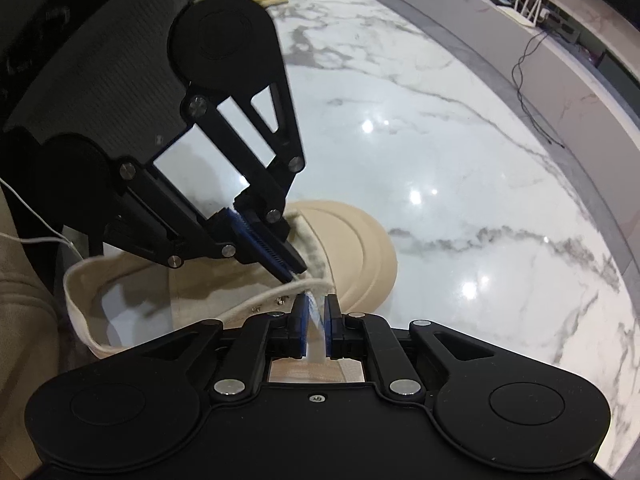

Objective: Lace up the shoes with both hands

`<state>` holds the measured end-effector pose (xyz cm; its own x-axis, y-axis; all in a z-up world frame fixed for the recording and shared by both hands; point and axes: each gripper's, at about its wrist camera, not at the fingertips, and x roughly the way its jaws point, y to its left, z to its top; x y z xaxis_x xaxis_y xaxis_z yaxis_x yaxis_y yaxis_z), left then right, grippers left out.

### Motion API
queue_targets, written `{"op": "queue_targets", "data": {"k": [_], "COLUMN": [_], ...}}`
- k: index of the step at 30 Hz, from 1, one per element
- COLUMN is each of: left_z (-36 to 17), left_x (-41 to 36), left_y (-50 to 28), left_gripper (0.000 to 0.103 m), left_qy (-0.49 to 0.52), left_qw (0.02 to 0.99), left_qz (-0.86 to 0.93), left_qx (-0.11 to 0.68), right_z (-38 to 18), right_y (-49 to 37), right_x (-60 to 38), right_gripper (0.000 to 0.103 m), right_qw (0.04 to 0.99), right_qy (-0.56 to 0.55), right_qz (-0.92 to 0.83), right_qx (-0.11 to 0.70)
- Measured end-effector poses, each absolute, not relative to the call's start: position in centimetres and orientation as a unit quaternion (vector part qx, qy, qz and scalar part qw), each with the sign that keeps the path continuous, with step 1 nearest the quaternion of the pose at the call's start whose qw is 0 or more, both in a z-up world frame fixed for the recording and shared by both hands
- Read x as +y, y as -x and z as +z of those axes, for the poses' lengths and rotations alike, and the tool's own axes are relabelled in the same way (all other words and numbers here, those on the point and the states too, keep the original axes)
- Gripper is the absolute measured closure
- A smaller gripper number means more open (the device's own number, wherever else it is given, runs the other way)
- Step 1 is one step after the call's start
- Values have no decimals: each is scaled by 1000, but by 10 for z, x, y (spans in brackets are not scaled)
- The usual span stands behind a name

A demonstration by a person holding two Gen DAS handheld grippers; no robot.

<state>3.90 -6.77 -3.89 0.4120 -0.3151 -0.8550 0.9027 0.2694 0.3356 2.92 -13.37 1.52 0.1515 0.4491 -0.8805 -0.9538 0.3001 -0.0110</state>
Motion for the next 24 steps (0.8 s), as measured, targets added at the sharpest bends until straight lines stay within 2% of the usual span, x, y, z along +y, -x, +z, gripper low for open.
{"op": "queue_targets", "data": {"k": [13,14,16,24], "left_z": [-29,-29,-29,-27], "left_x": [-54,-53,-52,-46], "left_y": [-37,-37,-36,-36], "left_gripper": [102,102,102,101], "left_qy": [-436,-436,-436,-429], "left_qw": [726,727,728,735], "left_qz": [-404,-403,-402,-385], "left_qx": [345,345,345,357], "right_z": [18,15,11,10], "right_y": [-19,-19,-22,-24], "right_x": [-103,-101,-100,-90], "right_gripper": [92,93,100,100], "right_qw": [658,657,659,664], "right_qy": [351,357,345,344], "right_qz": [544,543,540,524], "right_qx": [384,384,393,408]}}
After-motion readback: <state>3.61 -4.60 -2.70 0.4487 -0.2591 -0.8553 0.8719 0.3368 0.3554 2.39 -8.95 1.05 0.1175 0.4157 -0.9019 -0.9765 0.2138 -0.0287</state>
